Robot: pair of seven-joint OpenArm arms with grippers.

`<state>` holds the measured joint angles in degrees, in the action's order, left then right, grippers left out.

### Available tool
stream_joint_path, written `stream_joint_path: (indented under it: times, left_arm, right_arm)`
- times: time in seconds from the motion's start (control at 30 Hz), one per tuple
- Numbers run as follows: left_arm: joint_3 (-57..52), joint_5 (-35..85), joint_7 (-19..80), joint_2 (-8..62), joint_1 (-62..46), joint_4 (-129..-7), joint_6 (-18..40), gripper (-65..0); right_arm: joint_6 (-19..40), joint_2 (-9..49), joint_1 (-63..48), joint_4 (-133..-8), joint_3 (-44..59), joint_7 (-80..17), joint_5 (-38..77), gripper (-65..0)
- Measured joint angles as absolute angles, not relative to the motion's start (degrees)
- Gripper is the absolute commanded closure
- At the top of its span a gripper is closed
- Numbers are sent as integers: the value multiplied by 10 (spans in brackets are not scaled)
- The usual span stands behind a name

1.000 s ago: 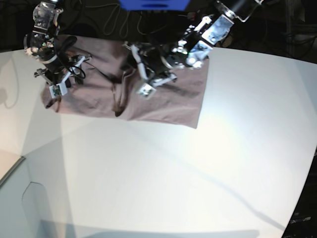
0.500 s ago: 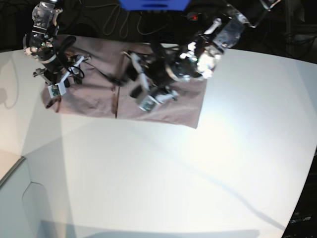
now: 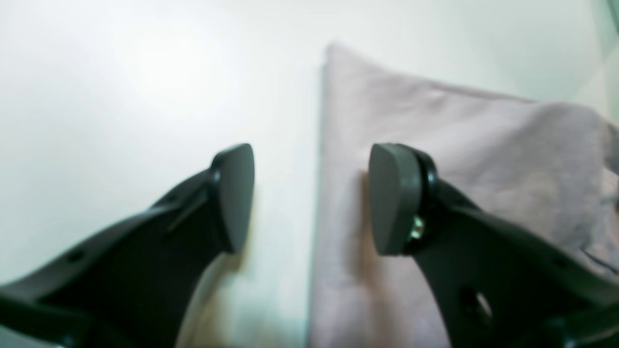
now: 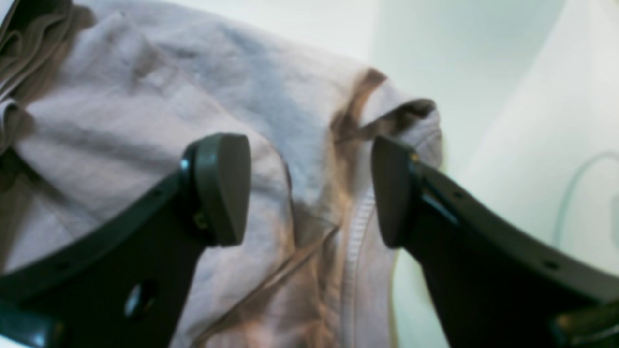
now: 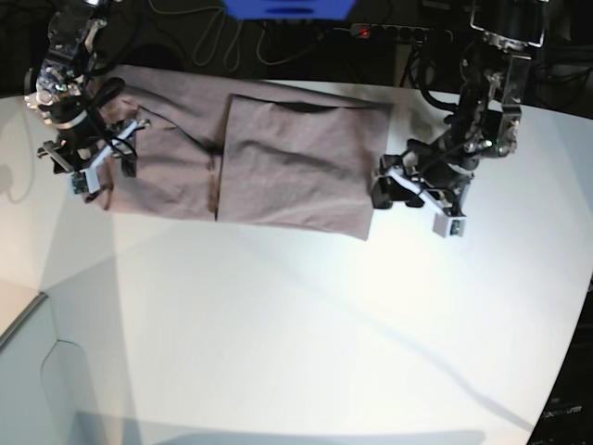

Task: Layout the t-shirt on the table in an organized manner, then fold the t-shirt properly
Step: 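Move the left gripper back to the folded edge and grasp it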

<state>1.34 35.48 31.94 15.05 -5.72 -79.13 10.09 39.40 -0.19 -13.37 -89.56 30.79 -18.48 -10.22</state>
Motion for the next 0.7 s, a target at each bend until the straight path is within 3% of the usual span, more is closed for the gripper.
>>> stream_joint_path:
  times: [0.3, 0.7]
  left_arm:
    - [14, 354, 317, 125, -25, -725, 101, -362]
    - [16, 357, 303, 124, -17, -705, 105, -362]
  right_arm:
    - [394, -1, -105, -844, 387, -188, -104, -403]
    - [394, 6, -97, -775, 389, -185, -100, -404]
